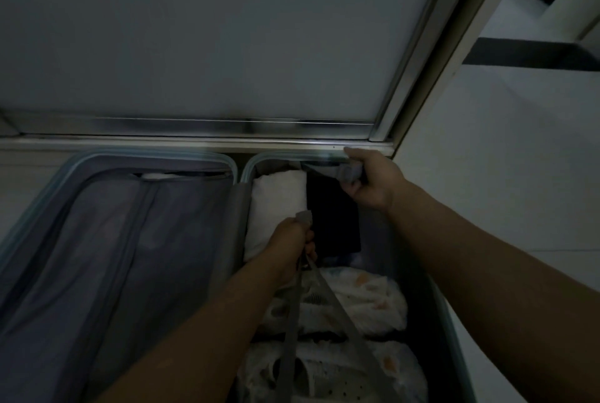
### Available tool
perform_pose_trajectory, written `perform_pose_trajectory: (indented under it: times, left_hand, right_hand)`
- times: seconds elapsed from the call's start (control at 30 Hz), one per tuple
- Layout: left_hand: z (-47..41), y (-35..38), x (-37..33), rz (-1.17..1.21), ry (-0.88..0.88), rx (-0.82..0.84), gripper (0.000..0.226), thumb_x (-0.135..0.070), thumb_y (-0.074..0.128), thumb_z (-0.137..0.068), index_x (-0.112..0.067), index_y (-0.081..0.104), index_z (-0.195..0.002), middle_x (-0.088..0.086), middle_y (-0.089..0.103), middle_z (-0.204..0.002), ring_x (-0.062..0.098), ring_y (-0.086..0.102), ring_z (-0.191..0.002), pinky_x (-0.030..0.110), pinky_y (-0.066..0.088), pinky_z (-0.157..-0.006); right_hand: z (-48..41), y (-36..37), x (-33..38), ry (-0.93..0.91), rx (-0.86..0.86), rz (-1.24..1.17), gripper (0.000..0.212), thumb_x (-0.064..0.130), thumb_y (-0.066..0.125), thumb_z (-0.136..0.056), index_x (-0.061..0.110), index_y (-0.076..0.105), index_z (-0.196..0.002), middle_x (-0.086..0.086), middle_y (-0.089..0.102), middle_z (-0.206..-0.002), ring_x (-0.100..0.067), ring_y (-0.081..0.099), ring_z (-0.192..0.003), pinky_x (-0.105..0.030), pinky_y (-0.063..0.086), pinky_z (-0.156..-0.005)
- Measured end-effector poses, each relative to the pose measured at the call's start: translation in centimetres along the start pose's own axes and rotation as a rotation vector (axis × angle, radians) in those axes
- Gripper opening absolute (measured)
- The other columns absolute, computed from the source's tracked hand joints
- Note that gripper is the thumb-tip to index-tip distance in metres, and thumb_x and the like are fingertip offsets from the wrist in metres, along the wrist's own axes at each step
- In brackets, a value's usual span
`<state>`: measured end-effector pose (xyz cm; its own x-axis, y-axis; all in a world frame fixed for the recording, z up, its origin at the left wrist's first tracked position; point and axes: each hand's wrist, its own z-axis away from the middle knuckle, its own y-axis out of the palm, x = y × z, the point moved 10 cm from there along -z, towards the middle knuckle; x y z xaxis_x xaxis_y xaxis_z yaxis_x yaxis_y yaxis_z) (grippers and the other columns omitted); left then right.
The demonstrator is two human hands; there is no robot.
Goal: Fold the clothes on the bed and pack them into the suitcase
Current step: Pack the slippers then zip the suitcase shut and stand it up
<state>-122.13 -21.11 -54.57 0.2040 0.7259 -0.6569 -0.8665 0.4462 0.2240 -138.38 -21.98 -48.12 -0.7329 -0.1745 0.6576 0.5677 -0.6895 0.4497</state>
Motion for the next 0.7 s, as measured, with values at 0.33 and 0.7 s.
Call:
perform_pose_trajectory:
  times: [0.33, 0.7]
  left_hand:
    - [2.5, -0.8, -0.5, -0.032, 0.128, 0.012, 0.022, -0.014, 0.042, -0.103, -0.008, 0.053, -0.085, 0.007, 0.050, -0.068, 0.016, 0.043, -0.051, 0.026, 0.041, -0.051]
    - [2.8, 0.8, 0.7, -0.299, 0.211, 0.100, 0.025, -0.012, 0.046, -0.100, -0.008, 0.053, -0.076, 0.006, 0.052, -0.063, 0.012, 0.045, -0.048, 0.024, 0.041, -0.051]
  right_hand:
    - [3.4, -2.0, -7.5, 0.080, 0.051, 0.042, 0.007, 0.010, 0.058, -0.094, 0.006, 0.062, -0.092, -0.008, 0.065, -0.085, -0.017, 0.063, -0.080, -0.025, 0.059, -0.068]
    - [2.8, -5.9, -7.1, 0.084, -0.088, 0.496, 0.030, 0.026, 0.074, -0.083, 0.002, 0.068, -0.100, -0.017, 0.071, -0.099, -0.023, 0.063, -0.081, -0.037, 0.056, -0.077]
